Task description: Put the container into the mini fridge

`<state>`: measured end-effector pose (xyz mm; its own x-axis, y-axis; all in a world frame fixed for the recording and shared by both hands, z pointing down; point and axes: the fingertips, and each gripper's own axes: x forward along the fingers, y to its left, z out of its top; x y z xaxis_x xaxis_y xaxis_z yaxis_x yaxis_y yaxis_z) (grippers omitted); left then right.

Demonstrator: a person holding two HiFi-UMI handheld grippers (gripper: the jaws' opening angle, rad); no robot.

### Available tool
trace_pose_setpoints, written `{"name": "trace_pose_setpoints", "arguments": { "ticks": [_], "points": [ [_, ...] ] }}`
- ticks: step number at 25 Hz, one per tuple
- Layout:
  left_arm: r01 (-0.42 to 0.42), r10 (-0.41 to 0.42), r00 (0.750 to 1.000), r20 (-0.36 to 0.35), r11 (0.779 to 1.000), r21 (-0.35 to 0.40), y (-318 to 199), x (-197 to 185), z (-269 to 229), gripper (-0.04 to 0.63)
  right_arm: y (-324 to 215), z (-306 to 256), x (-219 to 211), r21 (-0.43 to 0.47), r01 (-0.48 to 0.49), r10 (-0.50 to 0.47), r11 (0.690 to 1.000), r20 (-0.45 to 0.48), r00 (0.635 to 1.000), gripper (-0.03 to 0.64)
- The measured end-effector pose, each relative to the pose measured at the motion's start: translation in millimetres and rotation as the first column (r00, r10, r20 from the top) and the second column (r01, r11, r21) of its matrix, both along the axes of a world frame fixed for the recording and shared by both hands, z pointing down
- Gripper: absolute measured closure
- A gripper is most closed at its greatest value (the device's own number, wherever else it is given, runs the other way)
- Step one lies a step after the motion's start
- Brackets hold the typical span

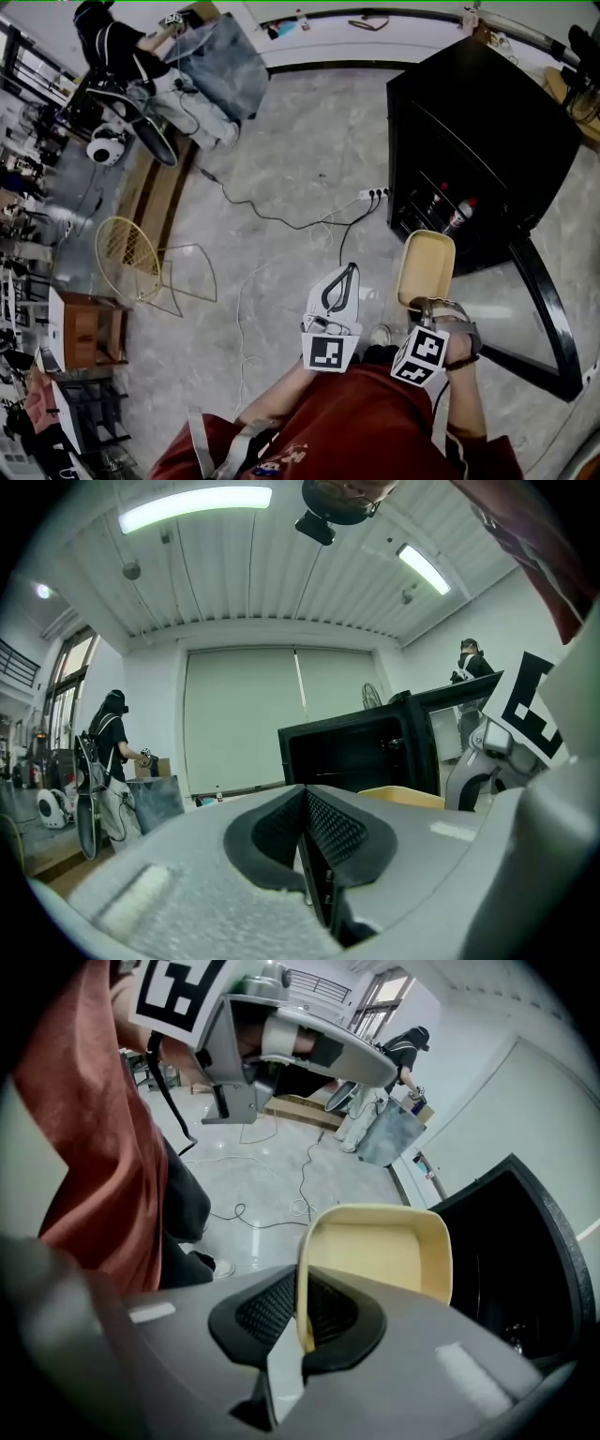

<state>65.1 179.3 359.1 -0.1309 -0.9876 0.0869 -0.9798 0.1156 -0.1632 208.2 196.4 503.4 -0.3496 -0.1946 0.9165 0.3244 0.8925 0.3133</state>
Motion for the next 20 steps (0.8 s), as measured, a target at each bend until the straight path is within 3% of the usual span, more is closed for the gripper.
{"name": "trace_pose_setpoints", "arguments": {
  "ticks": [6, 12, 14, 20],
  "points": [
    [-0.047, 0.048, 0.998, -0.032, 0.999, 0.024, -46.4, -9.4, -1.1, 0.591, -39.0, -4.7, -16.1, 0.025, -0.048, 0.048, 0.999, 0.003, 0.999, 0.598],
    [-0.164, 0.167, 0.983, -0.075, 0.985, 0.049, -99.5, -29.3, 6.3, 0.592, -72.5, -4.8, -38.2, 0.051, -0.156, 0.157, 0.986, -0.021, 0.987, 0.598],
    [-0.235, 0.239, 0.968, -0.08, 0.97, 0.062, -117.5, -35.1, 11.5, 0.592, -81.1, 0.3, -46.0, 0.06, -0.221, 0.223, 0.973, -0.038, 0.974, 0.598],
    [-0.404, 0.405, 0.914, -0.008, 0.912, 0.077, -165.6, -63.0, 19.8, 0.592, -107.3, 21.0, -78.8, 0.029, -0.364, 0.365, 0.931, -0.072, 0.928, 0.598]
  ]
}}
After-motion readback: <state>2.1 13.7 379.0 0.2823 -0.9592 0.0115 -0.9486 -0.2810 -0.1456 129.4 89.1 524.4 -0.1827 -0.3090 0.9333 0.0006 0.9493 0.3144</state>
